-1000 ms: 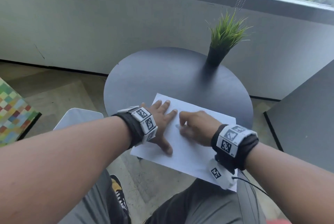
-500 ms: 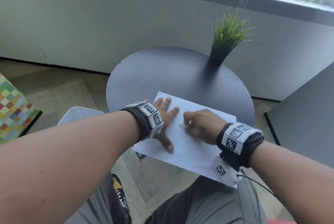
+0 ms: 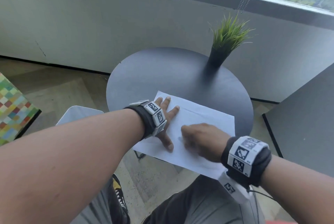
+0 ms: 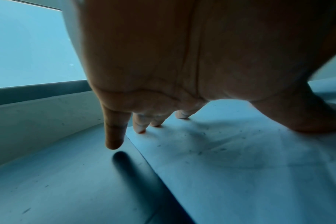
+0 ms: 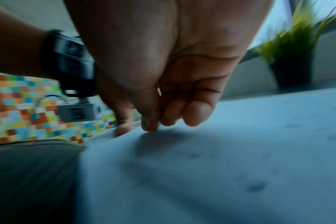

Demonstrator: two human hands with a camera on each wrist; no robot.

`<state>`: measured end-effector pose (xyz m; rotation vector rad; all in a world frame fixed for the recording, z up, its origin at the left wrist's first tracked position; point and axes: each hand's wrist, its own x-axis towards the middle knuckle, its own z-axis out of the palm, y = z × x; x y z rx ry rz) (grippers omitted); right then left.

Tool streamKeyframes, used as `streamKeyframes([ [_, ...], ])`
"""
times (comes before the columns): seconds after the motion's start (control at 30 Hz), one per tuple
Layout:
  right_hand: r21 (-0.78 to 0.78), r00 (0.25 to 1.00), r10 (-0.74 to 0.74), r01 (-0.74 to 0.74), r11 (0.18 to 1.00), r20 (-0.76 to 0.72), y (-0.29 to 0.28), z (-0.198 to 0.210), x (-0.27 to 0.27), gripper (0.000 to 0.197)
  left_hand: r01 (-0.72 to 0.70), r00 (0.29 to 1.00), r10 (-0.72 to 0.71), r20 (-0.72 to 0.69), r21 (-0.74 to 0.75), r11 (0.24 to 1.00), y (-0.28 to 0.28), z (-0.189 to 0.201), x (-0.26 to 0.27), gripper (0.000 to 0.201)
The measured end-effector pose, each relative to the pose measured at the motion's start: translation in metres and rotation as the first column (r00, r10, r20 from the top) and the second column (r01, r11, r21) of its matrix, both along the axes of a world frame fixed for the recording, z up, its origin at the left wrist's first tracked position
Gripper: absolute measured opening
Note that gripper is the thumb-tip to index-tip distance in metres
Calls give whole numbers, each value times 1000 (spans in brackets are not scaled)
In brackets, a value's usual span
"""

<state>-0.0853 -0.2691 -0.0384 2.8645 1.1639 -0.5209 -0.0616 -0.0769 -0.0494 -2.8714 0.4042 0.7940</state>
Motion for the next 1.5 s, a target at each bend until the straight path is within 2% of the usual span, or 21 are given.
streamKeyframes([
  [0.07,-12,997,51,-51,999,-52,0,-1,-4,19,6,1000,-6,-15,8,1000,0,2,1,143],
  [0.17,10,980,-192,192,981,55,-17,4,33,26,0,999,0,-36,-1,1000,1,2,3,138],
  [0.23,-3,962,-250,252,968,110,-20,2,38,26,-2,999,2,-39,3,1000,1,4,3,137],
  [0.3,12,990,-106,105,994,89,-8,-1,19,21,5,999,-5,-41,9,1000,2,6,4,137],
  [0.37,-9,997,80,-80,997,-15,3,-3,-5,23,14,999,-13,-45,26,1000,4,8,4,136],
  [0.4,-1,995,84,-84,996,-51,1,-2,-5,22,18,999,-16,-47,35,999,5,9,4,136],
  [0.5,83,977,-212,213,973,-25,-23,0,30,27,18,999,-16,-43,36,999,7,8,4,135],
  [0.6,101,875,-484,484,869,-19,-53,-4,67,25,18,998,-16,-53,36,999,11,11,3,134],
  [0.77,252,772,-633,625,739,-60,-76,2,101,24,43,996,-38,-80,52,998,18,22,-4,124],
  [0.87,239,738,-669,667,706,-86,-78,5,109,26,18,999,-18,-39,-5,1000,28,21,-14,114],
  [0.97,151,733,-680,671,726,13,-71,6,103,25,-27,999,30,41,-72,997,41,17,-29,104],
  [1.03,145,792,-609,600,787,30,-61,1,91,29,-101,988,116,100,-141,985,51,15,-40,96],
  [1.1,127,863,-503,504,855,-36,-49,-7,73,32,-209,953,252,168,-238,949,62,16,-53,91],
  [1.13,106,880,-473,475,874,-49,-45,-11,62,33,-281,919,347,189,-304,910,66,18,-60,88],
  [1.2,70,882,-470,471,879,-28,-37,-14,43,39,-440,814,556,168,-447,779,74,20,-73,80],
  [1.27,97,864,-502,502,859,-29,-33,-14,25,43,-593,656,750,84,-558,581,83,16,-83,74],
  [1.3,118,857,-514,515,849,-45,-31,-14,17,42,-666,562,827,-21,-605,437,86,13,-86,72],
  [1.33,135,850,-523,527,839,-63,-30,-15,9,42,-719,471,865,-173,-644,262,87,13,-90,68],
  [1.4,162,837,-538,546,822,-97,-26,-15,-5,41,-763,338,812,-476,-644,-59,82,11,-96,59],
  [1.43,172,835,-540,551,817,-110,-24,-14,-12,41,-764,306,770,-560,-627,-152,78,11,-99,55],
  [1.5,177,825,-547,565,806,-140,-18,-14,-23,41,-737,281,734,-618,-629,-248,73,9,-102,53],
])
